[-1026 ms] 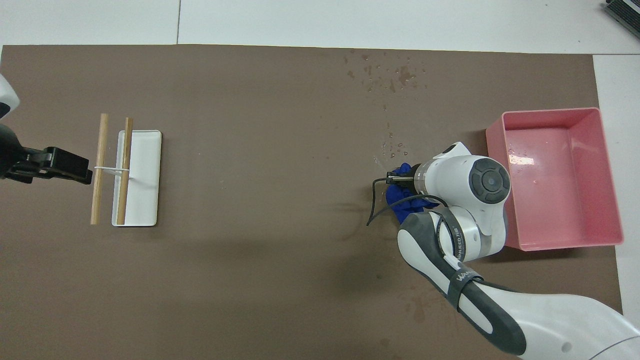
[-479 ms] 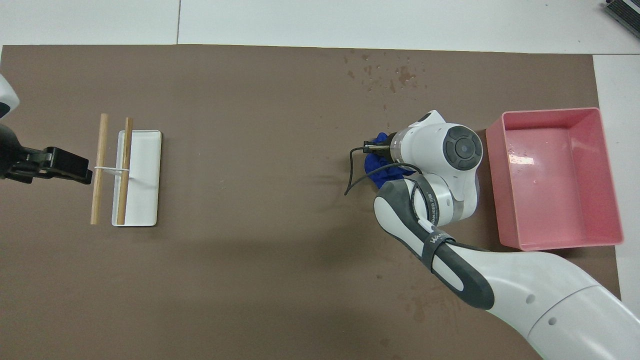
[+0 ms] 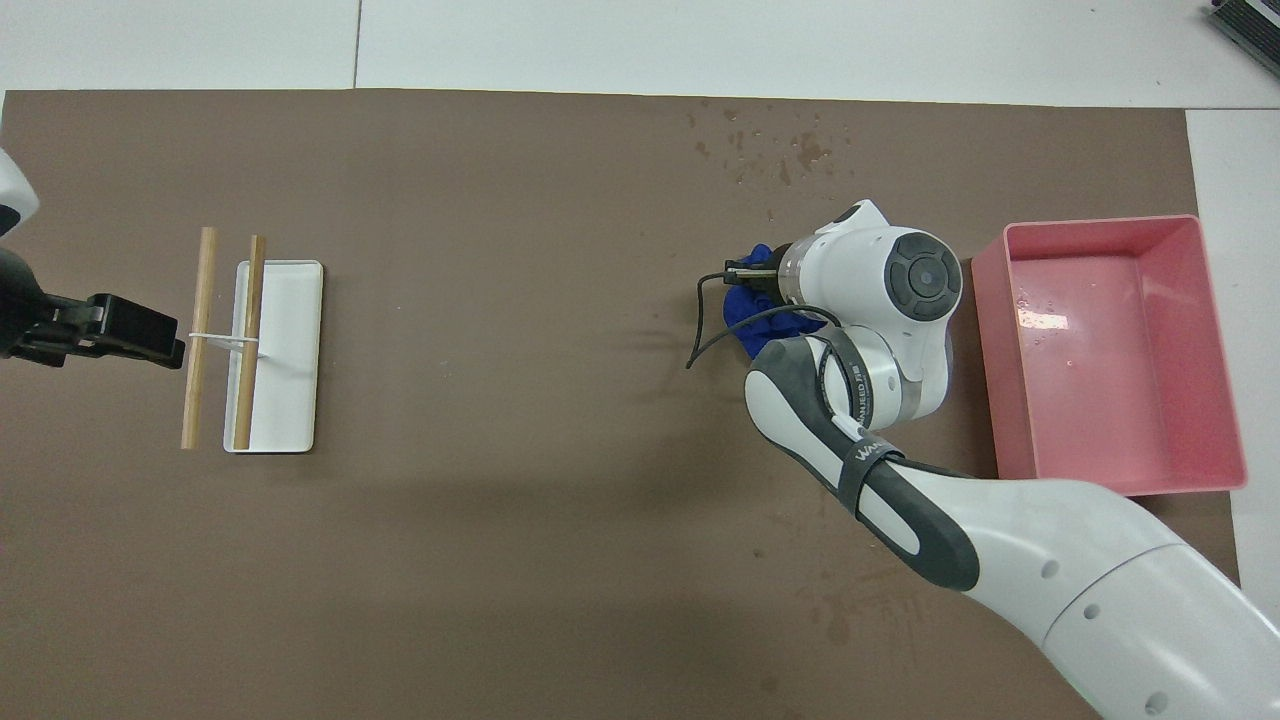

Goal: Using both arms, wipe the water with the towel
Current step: 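Drag the towel over the wet area farther from the robot and back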

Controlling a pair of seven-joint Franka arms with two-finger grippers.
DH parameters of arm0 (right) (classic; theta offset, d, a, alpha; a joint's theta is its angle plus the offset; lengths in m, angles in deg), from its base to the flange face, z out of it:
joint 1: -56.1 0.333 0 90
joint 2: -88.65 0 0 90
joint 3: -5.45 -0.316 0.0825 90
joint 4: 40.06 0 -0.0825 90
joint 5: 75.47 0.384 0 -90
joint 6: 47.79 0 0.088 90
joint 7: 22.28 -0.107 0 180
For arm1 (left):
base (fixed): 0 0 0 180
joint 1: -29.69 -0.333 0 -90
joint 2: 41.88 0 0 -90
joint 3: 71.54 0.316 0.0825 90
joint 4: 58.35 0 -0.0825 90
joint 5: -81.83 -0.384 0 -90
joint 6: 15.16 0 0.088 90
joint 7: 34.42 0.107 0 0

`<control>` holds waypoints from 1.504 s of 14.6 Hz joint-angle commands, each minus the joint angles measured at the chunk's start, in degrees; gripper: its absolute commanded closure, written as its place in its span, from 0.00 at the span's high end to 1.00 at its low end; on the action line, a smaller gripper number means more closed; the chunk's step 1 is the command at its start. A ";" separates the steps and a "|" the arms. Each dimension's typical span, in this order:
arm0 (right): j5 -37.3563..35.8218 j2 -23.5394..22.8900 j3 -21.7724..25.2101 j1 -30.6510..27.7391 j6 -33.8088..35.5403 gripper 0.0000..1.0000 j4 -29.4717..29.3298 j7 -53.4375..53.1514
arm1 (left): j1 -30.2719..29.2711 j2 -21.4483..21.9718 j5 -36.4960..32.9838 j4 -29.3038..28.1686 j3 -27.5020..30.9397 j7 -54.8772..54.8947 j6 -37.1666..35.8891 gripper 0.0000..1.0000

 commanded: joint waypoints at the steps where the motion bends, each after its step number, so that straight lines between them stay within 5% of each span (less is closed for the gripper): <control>1: 0.56 -2.77 -0.59 -2.84 -0.94 0.00 -3.81 6.78 | -0.20 0.68 0.40 -1.01 0.09 0.47 0.52 1.00; 9: 1.52 -1.72 -0.59 -3.64 3.18 0.00 -0.30 9.28 | -0.20 0.68 0.40 -1.01 0.09 0.47 0.61 1.00; 18: 1.52 2.14 -1.73 -3.02 26.37 0.00 0.67 5.49 | -0.20 0.68 0.40 -1.01 0.09 0.47 0.61 1.00; 22: 1.61 6.27 -1.73 -2.14 28.68 0.00 8.03 4.87 | -0.20 0.68 0.40 -1.01 0.09 0.47 0.61 1.00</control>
